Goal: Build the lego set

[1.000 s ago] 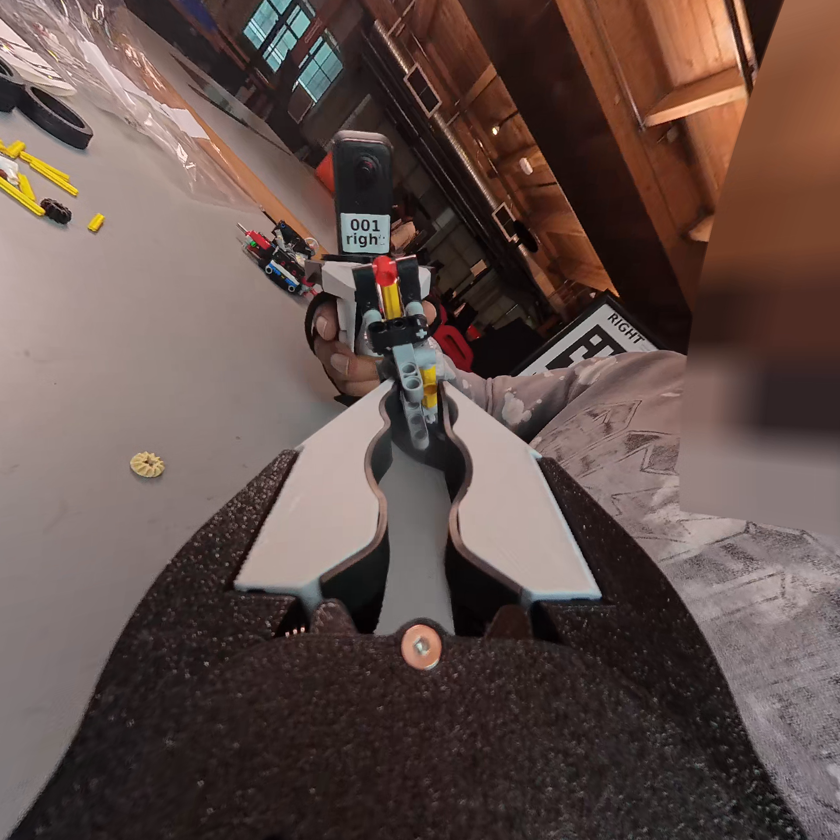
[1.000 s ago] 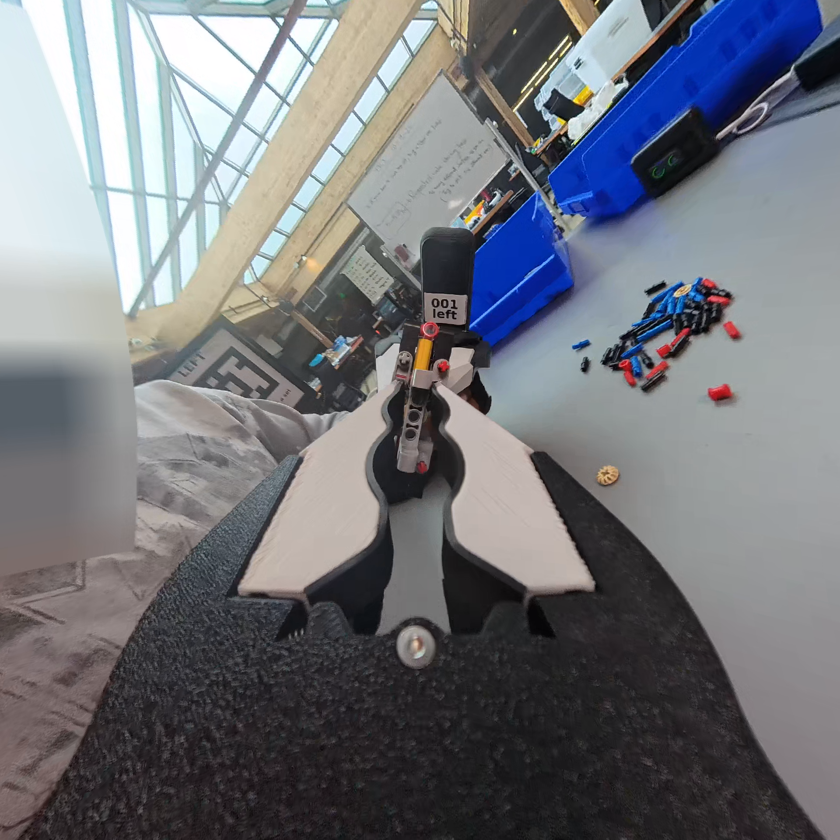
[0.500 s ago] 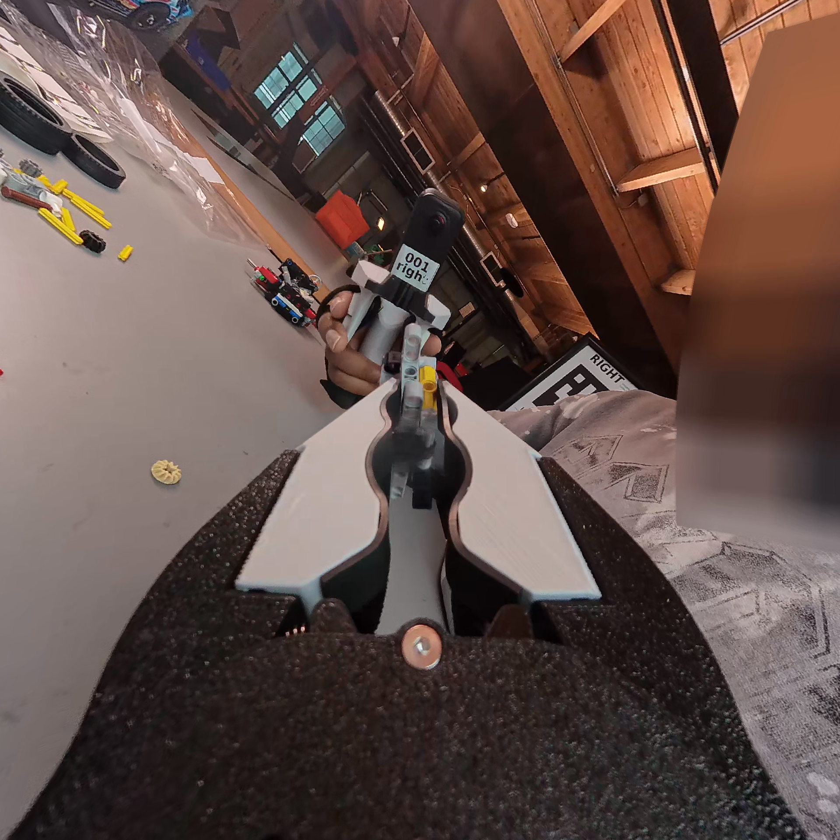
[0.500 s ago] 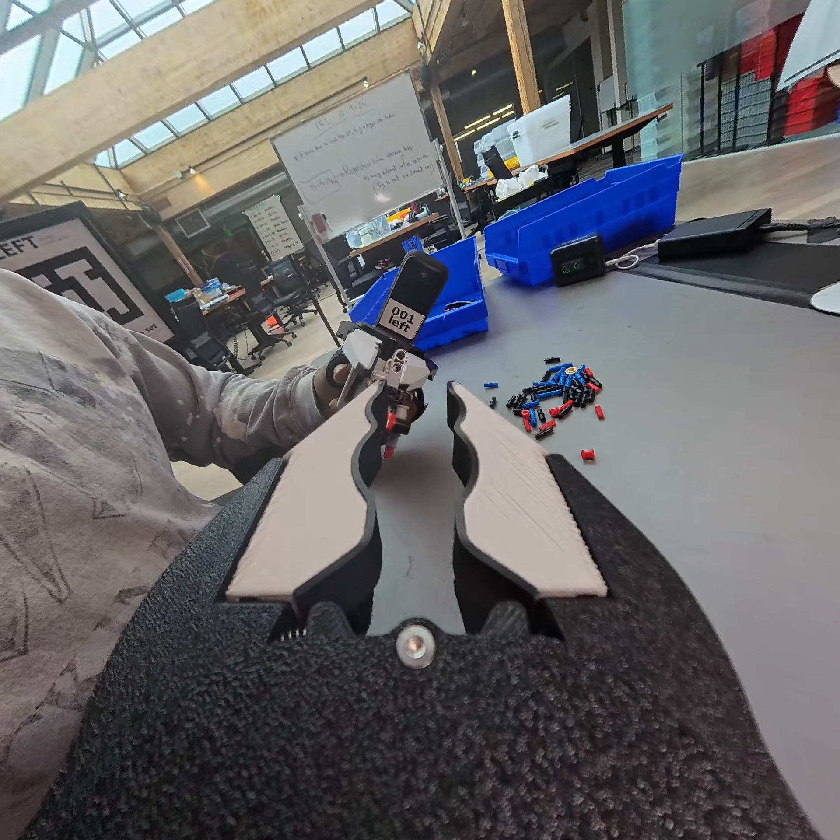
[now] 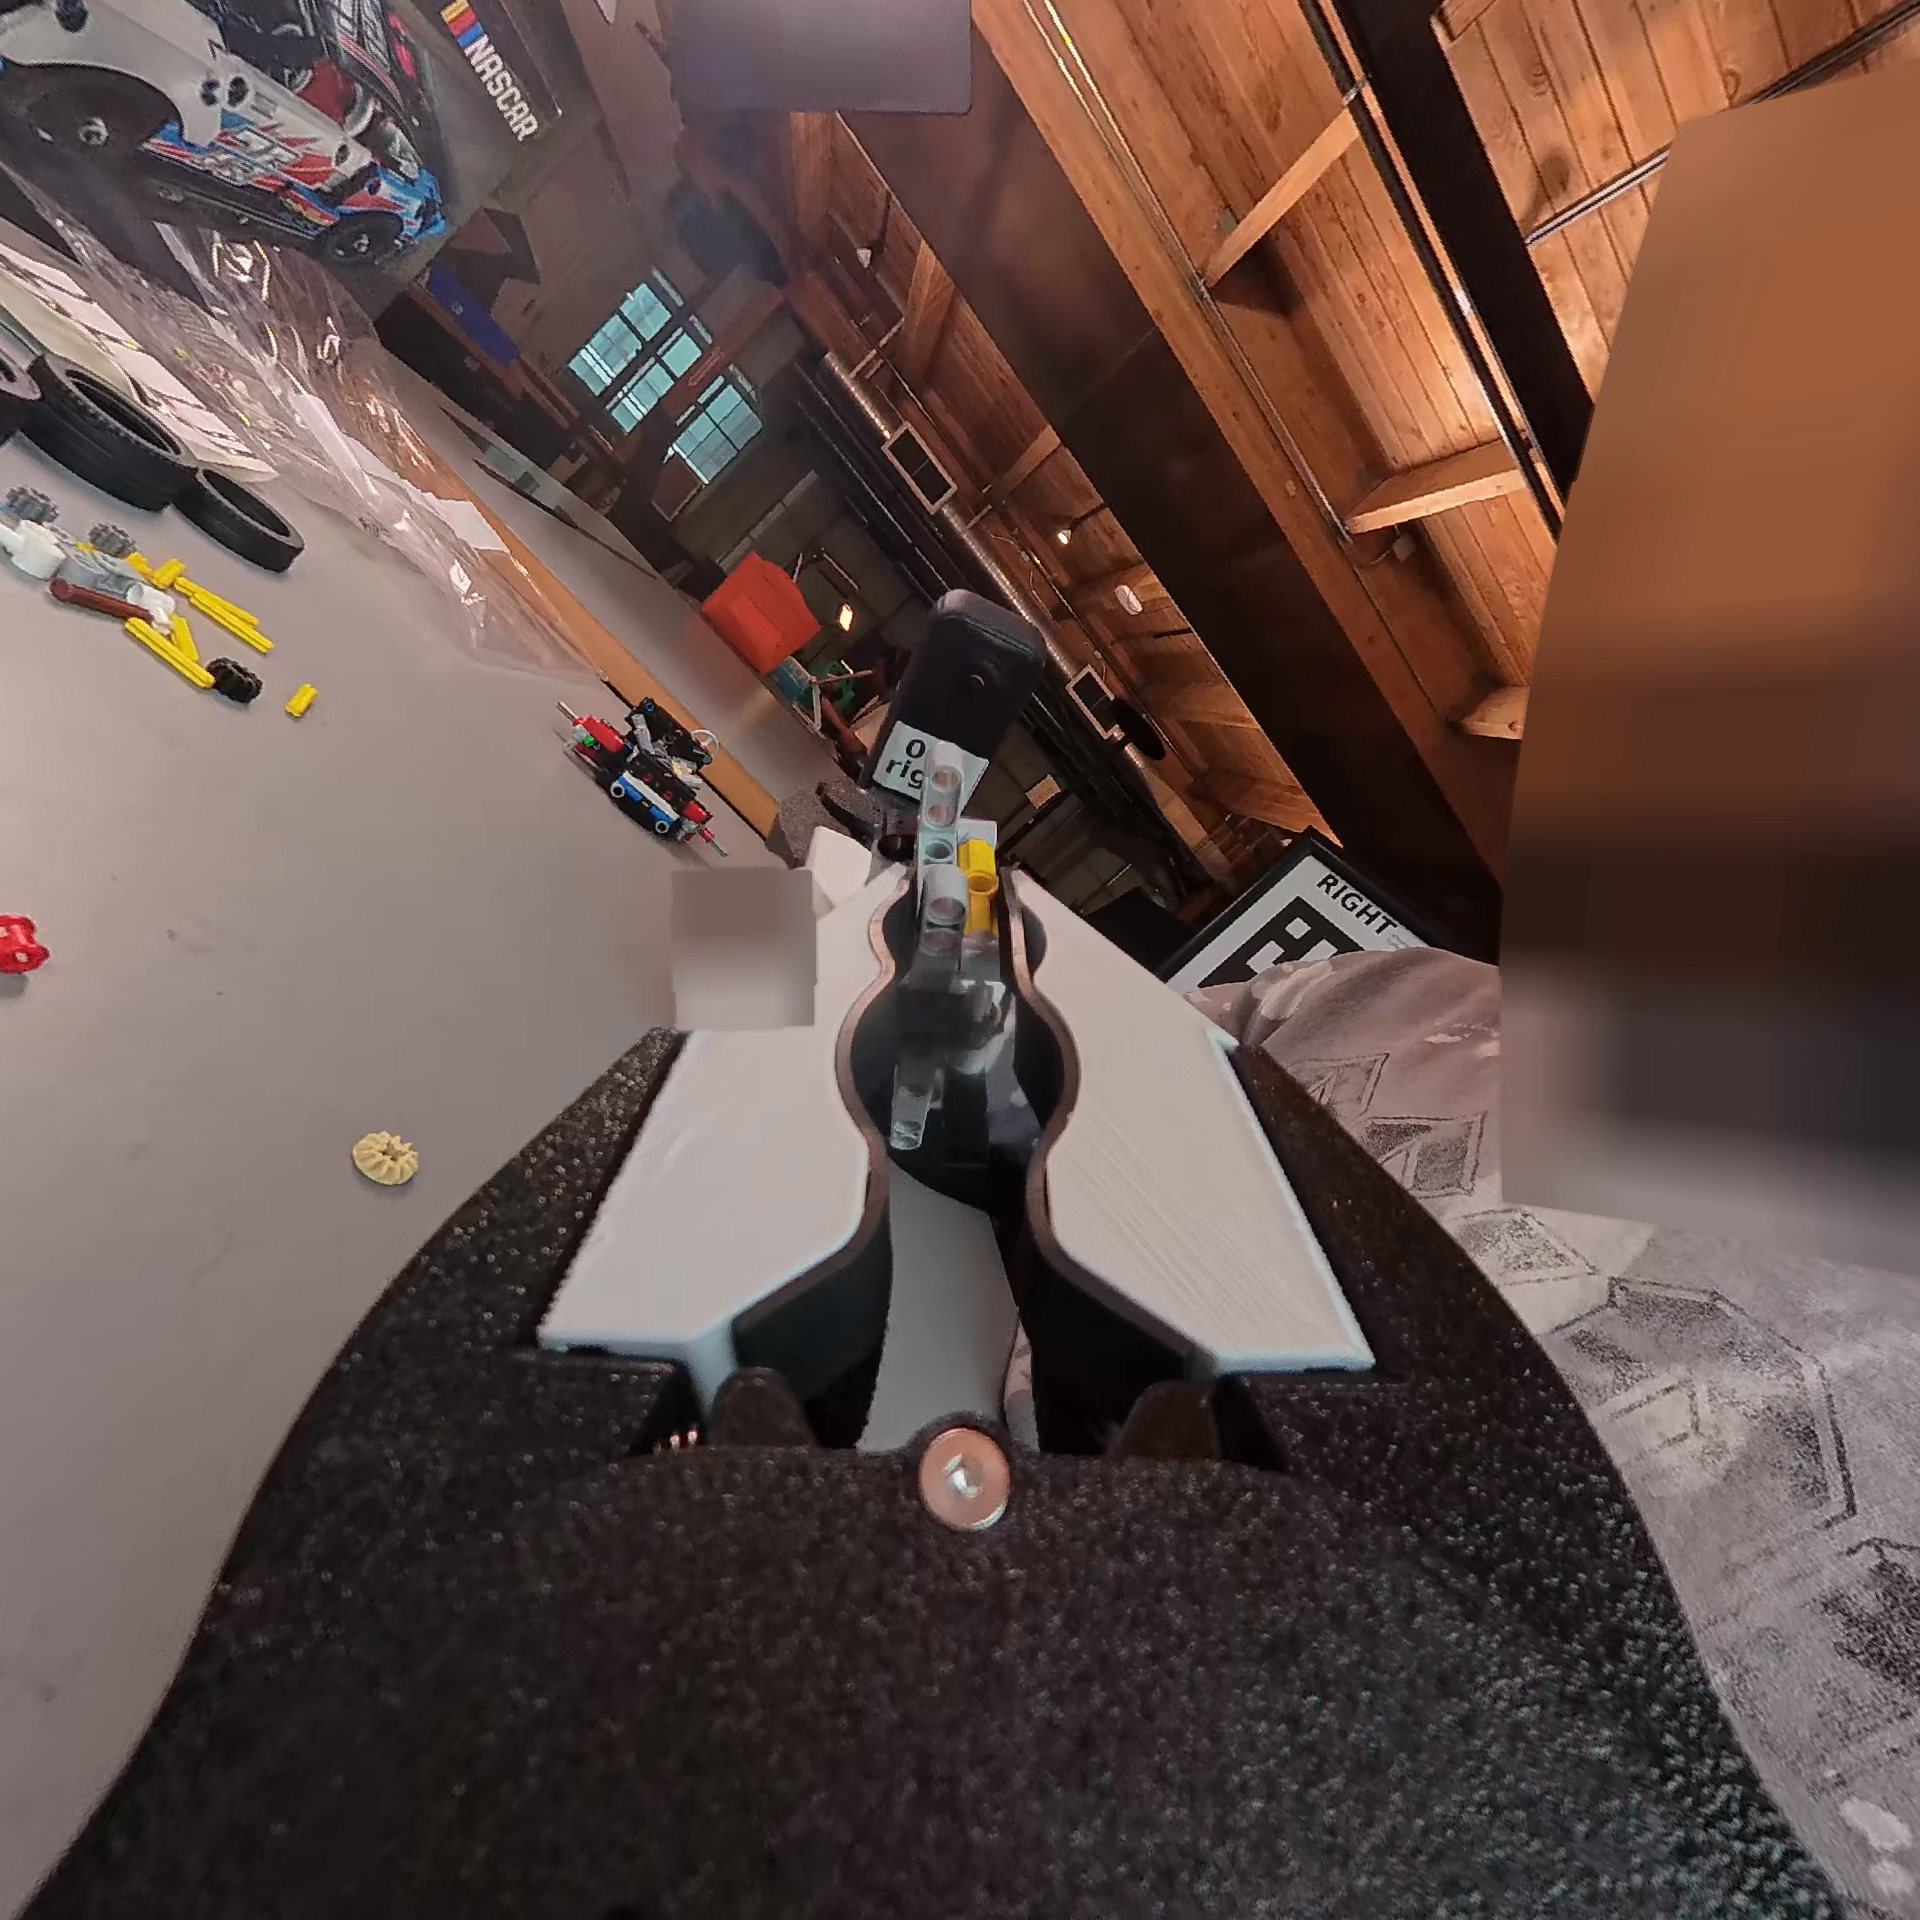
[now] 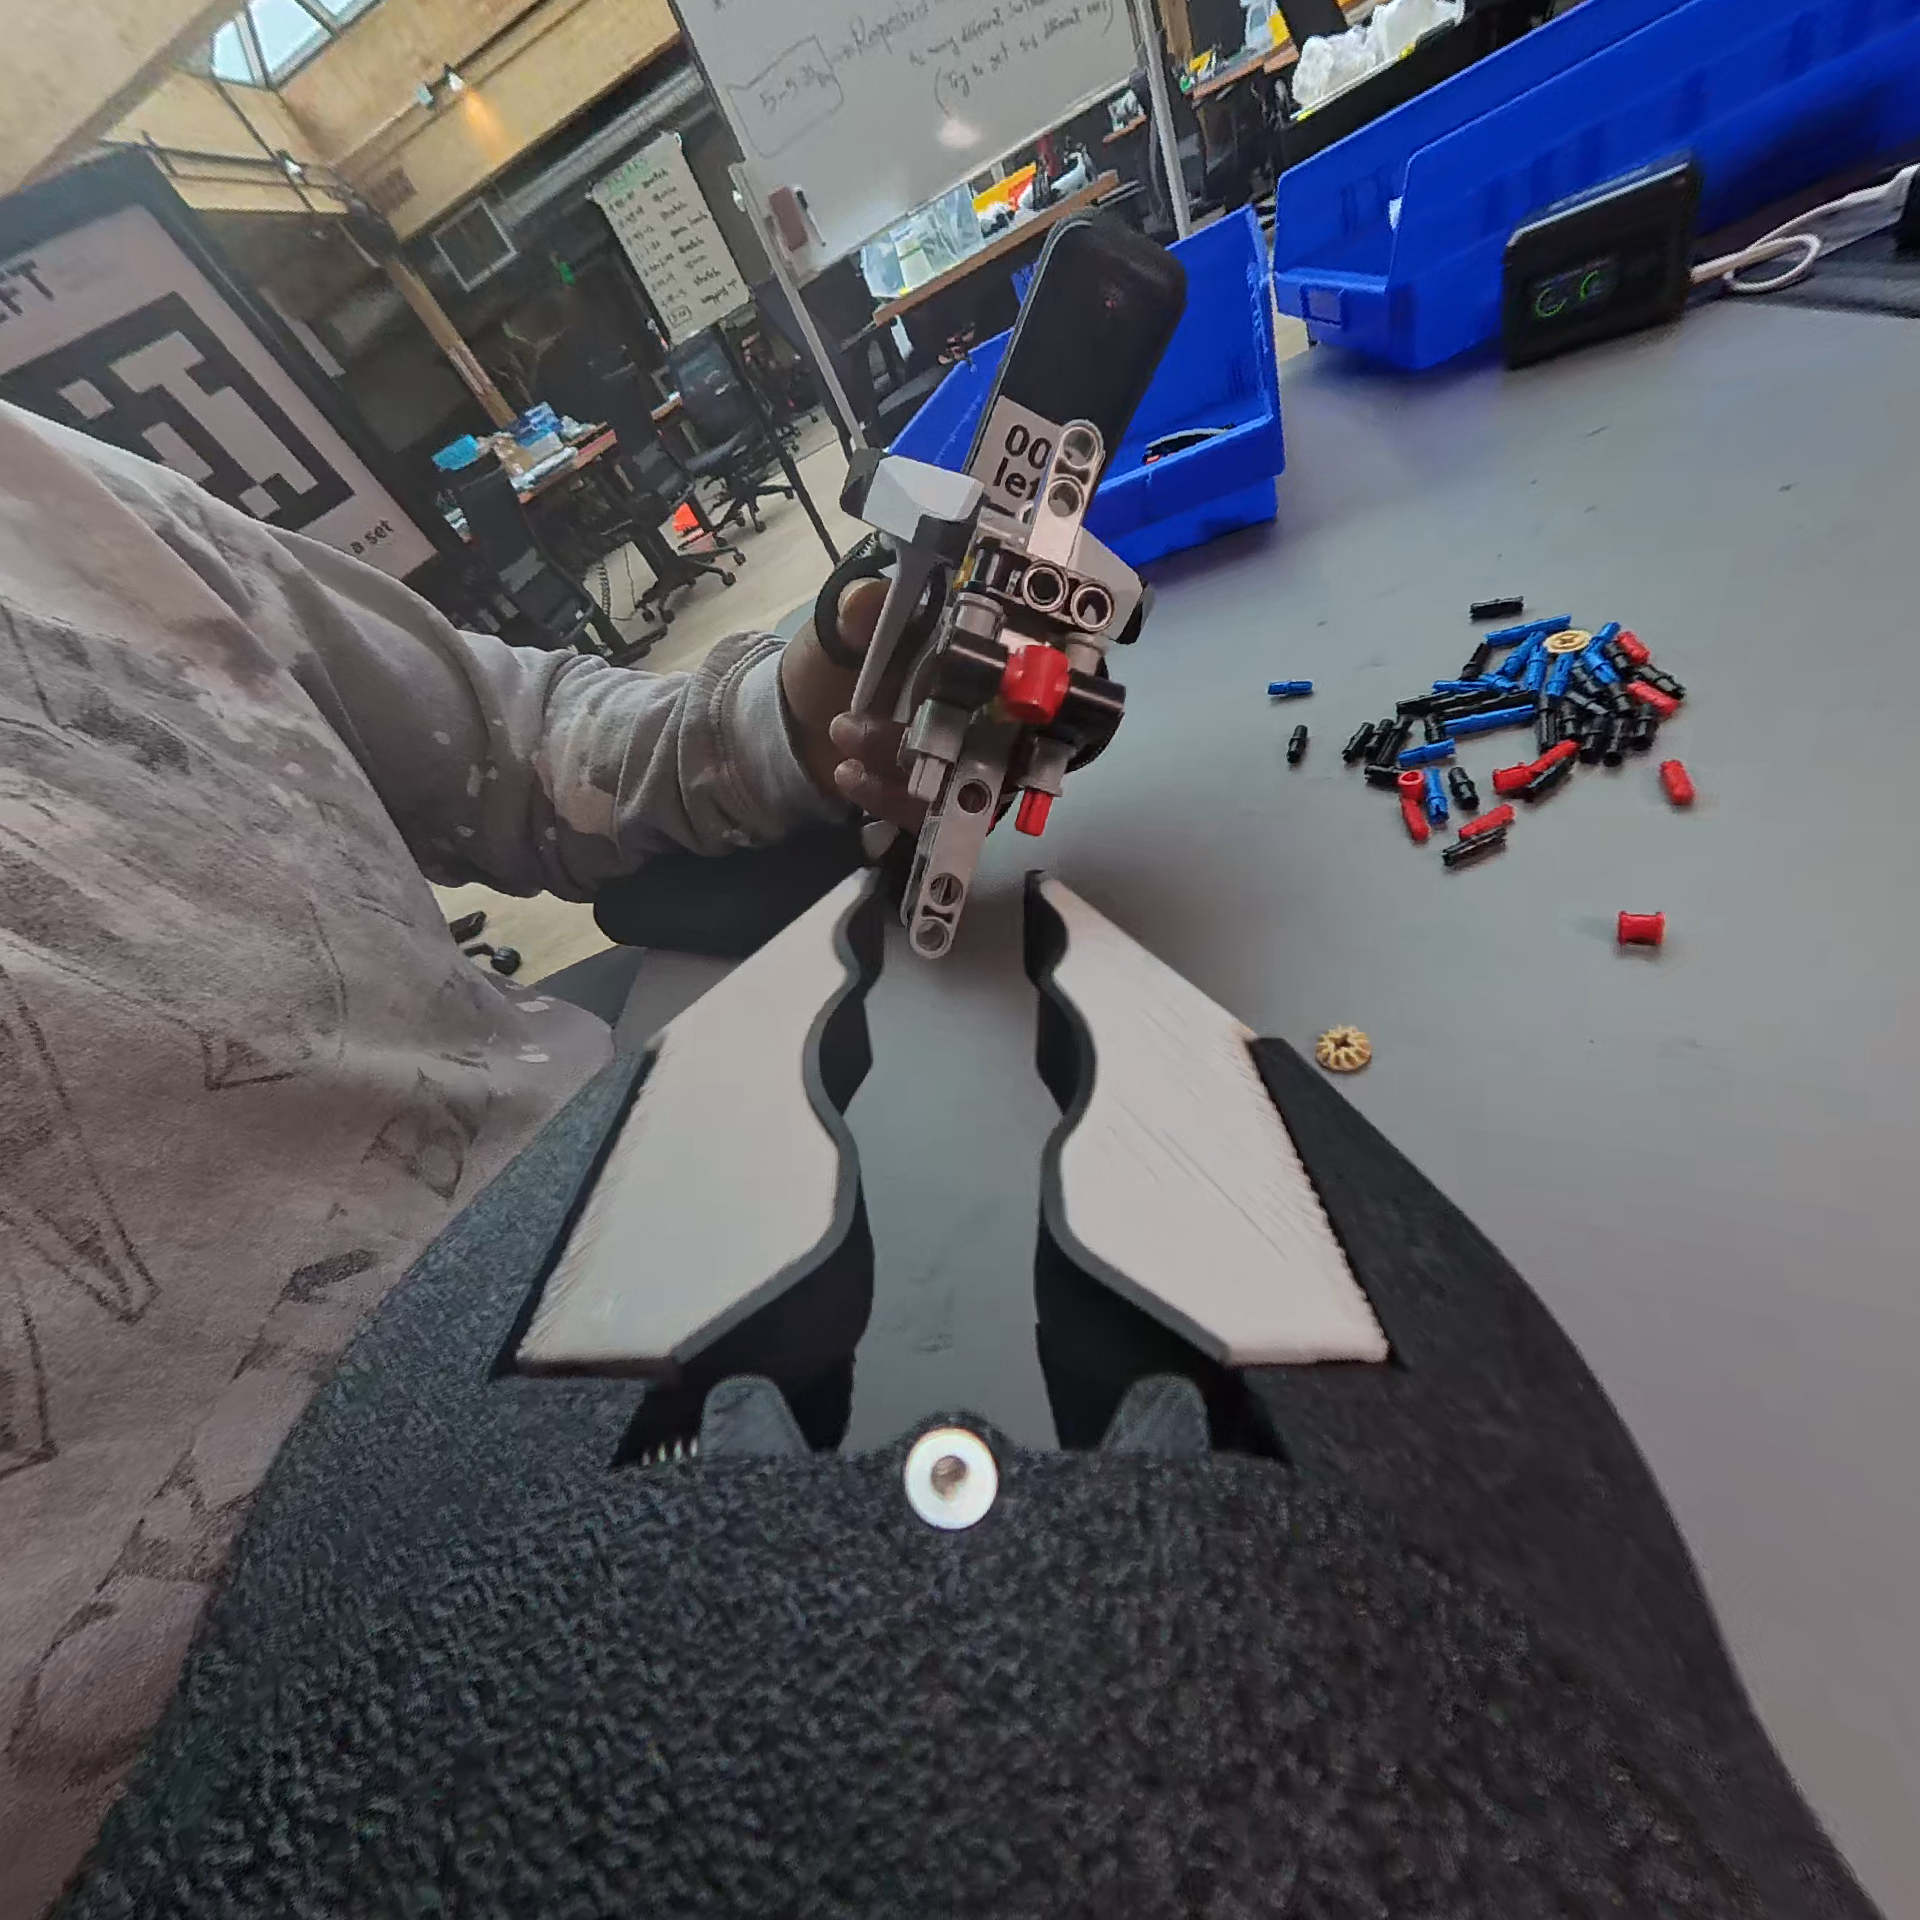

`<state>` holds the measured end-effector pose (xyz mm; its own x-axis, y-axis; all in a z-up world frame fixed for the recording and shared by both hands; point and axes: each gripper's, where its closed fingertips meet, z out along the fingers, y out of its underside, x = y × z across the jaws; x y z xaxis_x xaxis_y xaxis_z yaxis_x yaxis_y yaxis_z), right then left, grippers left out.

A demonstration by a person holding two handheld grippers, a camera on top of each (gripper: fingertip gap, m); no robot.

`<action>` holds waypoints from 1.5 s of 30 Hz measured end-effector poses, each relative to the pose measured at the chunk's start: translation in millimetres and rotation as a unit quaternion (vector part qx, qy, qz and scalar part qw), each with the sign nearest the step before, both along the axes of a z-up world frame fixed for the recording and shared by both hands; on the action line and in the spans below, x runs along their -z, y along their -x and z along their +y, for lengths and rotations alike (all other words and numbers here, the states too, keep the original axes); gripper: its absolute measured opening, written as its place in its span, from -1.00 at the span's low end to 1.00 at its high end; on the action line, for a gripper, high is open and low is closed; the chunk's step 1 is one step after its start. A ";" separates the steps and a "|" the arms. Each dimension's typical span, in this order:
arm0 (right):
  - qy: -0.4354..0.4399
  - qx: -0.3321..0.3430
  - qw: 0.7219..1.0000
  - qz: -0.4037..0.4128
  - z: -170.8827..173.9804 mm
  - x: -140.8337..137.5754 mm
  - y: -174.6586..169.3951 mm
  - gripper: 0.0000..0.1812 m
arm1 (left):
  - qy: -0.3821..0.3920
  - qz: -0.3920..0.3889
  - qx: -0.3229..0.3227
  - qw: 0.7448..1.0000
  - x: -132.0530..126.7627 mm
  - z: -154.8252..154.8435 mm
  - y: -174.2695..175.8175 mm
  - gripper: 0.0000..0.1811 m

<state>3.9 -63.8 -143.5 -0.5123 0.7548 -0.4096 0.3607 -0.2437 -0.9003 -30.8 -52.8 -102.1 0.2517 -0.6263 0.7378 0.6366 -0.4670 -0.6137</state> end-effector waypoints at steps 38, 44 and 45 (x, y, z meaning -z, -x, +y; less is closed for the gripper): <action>-0.075 0.055 0.983 0.158 26.1 -73.3 -23.1 -0.58 | -0.155 0.113 0.004 0.981 -31.4 -22.0 -21.2 -0.70; -0.068 0.045 0.982 0.172 -6.1 -74.1 -11.5 -0.50 | -0.228 0.112 0.000 0.967 -42.1 -34.5 -26.1 -0.70; -0.064 0.041 0.982 0.173 -10.5 -75.8 -10.9 -0.50 | -0.233 0.120 -0.001 0.965 -41.0 -34.6 -28.5 -0.70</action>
